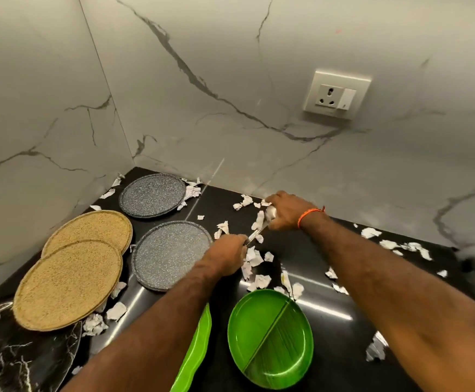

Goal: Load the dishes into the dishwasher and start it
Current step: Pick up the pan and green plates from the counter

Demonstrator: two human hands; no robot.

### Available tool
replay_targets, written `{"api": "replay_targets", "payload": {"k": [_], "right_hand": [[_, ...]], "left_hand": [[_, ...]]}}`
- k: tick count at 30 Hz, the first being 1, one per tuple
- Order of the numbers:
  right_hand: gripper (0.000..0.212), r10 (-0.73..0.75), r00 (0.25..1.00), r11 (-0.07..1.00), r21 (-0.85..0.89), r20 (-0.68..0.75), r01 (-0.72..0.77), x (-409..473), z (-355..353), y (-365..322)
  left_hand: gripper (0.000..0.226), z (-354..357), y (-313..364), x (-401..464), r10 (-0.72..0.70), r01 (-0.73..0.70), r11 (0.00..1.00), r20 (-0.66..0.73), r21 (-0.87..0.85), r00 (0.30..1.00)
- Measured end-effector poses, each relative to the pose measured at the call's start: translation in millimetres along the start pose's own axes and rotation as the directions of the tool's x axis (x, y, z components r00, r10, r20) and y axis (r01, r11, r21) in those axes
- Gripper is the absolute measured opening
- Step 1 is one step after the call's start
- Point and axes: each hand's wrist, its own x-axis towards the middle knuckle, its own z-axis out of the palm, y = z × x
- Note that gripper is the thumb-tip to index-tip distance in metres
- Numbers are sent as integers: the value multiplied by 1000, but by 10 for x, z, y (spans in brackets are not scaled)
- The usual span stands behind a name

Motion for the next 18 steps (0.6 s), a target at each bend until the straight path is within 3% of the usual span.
{"api": "replay_targets", "payload": {"k": [3,9,12,16,18], "right_hand": [[61,107,990,992,78,-93,-100,-330,-42,-2],[75,351,901,920,271,-254,-282,-1018,203,-51],[67,487,833,831,435,-264,-348,-1322,339,-25],[46,726,678,507,754,-114,-417,-1827,502,229],[18,731,682,309,908,-36,-284,-2126,605,401]], "left_hand": [[18,-18,123,-138,-4,2,999,-47,-47,999],[20,-1,285,-402,-14,4,992,-75,-126,997],[21,78,440,-509,9,-15,978,-29,-210,1000],[18,258,946,-723,132,-87,902,79,-423,988],[21,354,1251,-820,199,-118,869,122,-480,972]]}}
